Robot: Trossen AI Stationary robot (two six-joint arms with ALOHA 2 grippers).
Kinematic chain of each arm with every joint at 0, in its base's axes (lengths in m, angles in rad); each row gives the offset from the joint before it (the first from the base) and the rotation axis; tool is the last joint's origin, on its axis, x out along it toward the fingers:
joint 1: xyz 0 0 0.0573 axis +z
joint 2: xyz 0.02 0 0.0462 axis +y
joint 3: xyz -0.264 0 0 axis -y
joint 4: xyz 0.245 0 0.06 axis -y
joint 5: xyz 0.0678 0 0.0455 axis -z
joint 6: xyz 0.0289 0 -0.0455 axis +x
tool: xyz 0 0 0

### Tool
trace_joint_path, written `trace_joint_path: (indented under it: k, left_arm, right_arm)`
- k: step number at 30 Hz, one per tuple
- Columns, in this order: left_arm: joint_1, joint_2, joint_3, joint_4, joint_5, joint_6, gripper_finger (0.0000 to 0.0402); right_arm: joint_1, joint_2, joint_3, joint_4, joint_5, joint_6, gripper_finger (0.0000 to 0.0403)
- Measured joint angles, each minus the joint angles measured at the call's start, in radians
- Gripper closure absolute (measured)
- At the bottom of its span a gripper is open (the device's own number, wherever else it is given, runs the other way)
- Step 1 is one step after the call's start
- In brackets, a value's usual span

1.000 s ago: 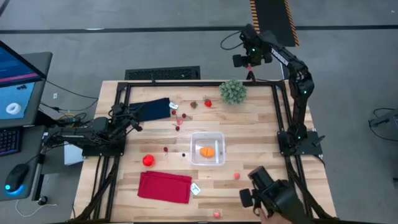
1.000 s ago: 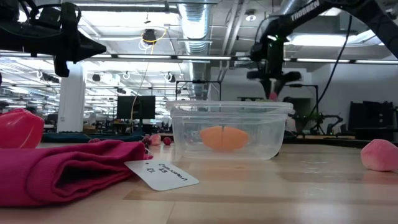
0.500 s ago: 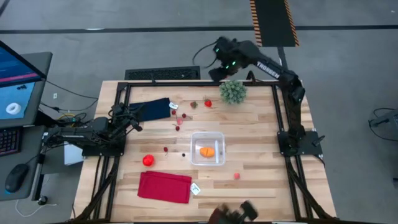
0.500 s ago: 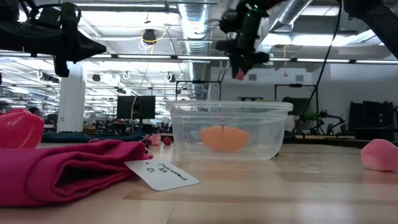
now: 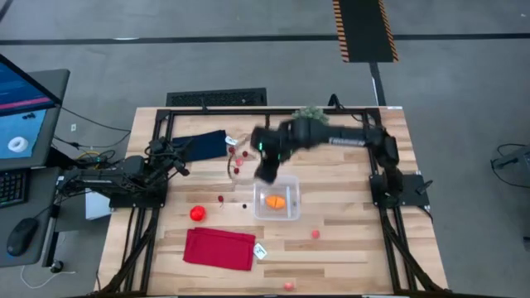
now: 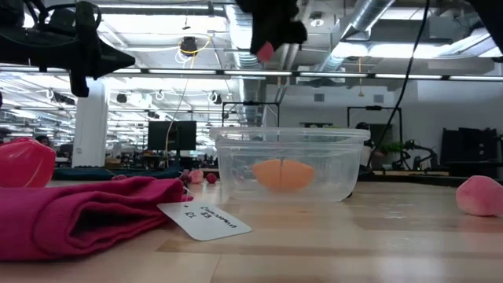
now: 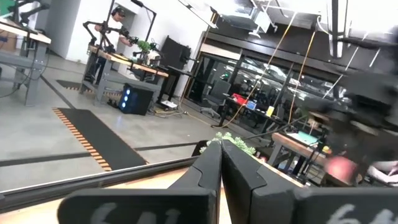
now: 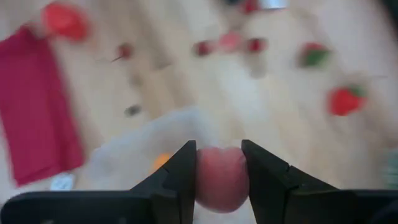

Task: Pick and placing Produce into tupperware
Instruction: Put the pink peach into the transparent bin

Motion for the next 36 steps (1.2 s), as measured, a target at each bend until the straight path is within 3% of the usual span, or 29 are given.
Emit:
trace_joint_path:
  k: [5, 11, 23, 36]
  left_arm:
    - [0.000, 0.000, 0.000, -0.018, 0.000, -0.060, 0.0401]
    - [0.000, 0.000, 0.000, -0.064, 0.000, -0.099, 0.0401]
    - [0.000, 0.000, 0.000, -0.179, 0.000, -0.204, 0.0401]
    - [0.000, 0.000, 0.000, -0.167, -0.001, -0.204, 0.0401]
  right_arm:
    - [0.139, 0.001, -0.038, 0.042, 0.068, 0.059, 0.0262]
    - [0.198, 0.002, -0.122, 0.061, 0.173, 0.136, 0.0268]
    - [0.180, 0.002, -0.396, 0.280, 0.169, 0.186, 0.0267]
    - [0.129, 0.002, -0.532, 0.359, 0.176, 0.183, 0.0254]
